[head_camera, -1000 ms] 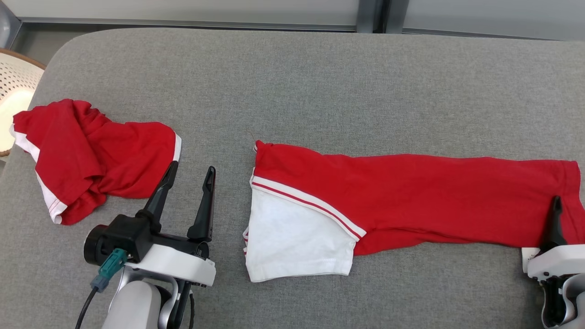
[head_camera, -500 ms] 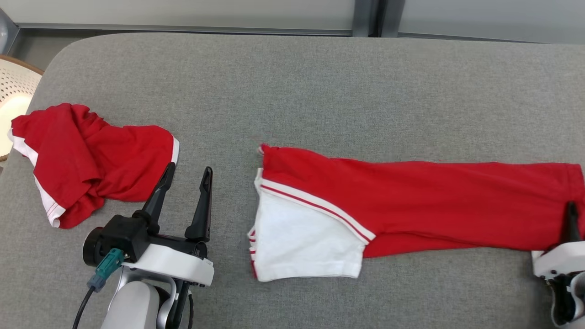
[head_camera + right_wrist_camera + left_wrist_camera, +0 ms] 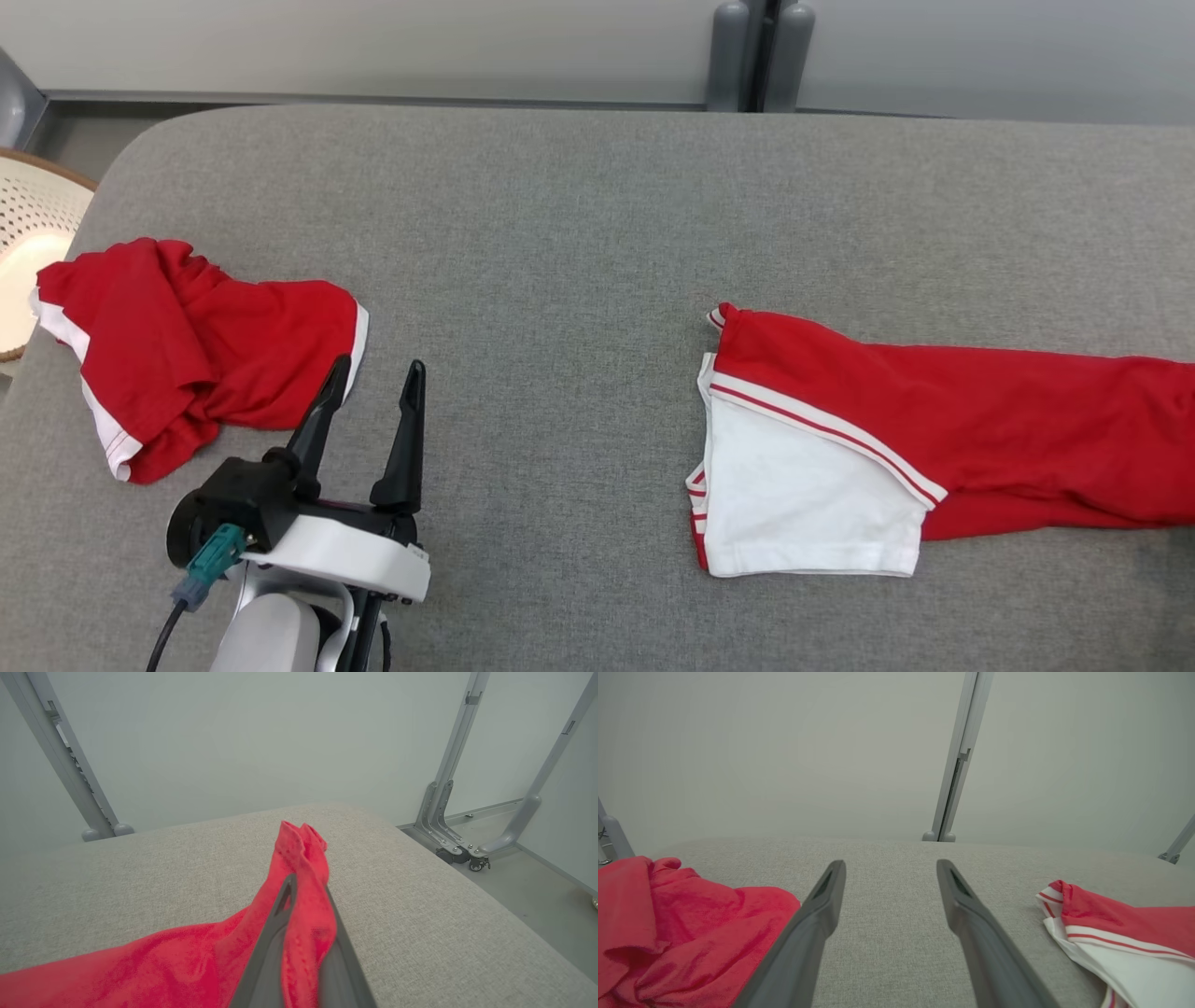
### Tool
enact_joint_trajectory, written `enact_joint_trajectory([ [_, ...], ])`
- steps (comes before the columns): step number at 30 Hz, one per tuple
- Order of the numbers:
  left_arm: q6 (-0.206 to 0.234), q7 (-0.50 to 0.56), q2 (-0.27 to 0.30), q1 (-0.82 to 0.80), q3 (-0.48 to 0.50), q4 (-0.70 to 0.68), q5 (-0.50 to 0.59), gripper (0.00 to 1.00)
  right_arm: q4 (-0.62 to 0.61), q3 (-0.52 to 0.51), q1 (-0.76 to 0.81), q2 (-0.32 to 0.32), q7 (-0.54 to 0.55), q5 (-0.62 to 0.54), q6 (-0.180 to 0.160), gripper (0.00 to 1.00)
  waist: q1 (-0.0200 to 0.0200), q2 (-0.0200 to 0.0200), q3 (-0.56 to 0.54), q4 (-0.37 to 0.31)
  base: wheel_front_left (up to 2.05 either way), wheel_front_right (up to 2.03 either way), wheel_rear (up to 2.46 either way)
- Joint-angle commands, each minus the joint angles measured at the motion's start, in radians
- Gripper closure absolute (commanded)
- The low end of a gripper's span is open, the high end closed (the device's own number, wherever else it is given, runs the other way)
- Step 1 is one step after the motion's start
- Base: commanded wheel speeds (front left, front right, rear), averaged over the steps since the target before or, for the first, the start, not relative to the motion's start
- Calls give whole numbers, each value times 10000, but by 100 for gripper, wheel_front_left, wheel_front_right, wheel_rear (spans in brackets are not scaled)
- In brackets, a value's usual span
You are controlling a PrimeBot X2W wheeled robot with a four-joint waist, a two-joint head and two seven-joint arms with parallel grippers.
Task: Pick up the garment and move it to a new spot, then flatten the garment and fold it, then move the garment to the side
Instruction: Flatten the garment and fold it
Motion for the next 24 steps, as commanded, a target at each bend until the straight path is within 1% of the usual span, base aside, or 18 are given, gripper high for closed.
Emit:
enact_joint_trajectory([
  [1,48,-1,32,139,53,30,-66,0,-154,121,91,-28,-55,-107,-23,100,0,0,-243,-111,0,0,0],
  [3,52,-1,26,222,93,61,-97,0,-522,508,143,396,-45,-250,-21,100,0,0,-466,-232,0,0,0],
  [6,55,-1,35,356,141,74,-36,0,-1126,1172,248,764,67,-82,-15,100,0,0,-715,-377,0,0,0],
  [10,62,-1,35,365,161,24,-27,0,-2197,2348,494,1406,349,320,-13,100,0,0,-863,-477,0,0,0],
  [12,60,0,35,382,151,22,-21,0,-2850,3106,686,1760,536,534,-13,100,0,0,-899,-486,0,0,0],
  [13,60,0,35,382,151,22,-21,0,-2850,3106,686,1760,536,534,-13,100,0,0,-899,-486,0,0,0],
  [16,58,-1,35,383,152,17,-47,0,-3760,4202,1019,2091,883,828,-13,100,0,0,-897,-444,0,0,0],
  [17,62,0,33,402,135,24,-132,0,-4236,5023,1229,2271,1128,1035,-13,100,0,0,-849,-369,0,0,0],
  [18,64,-1,33,402,107,21,-159,0,-4427,5401,1296,2353,1258,1184,-13,100,0,0,-814,-326,0,0,0],
  [21,76,-1,32,378,-28,56,-248,0,-4714,6208,1448,2456,1540,1516,-13,100,0,0,-727,-152,0,0,0],
  [24,88,-1,36,309,-133,124,-335,0,-4572,6781,1535,2536,1618,1613,-13,100,0,0,-656,68,0,0,0],
])
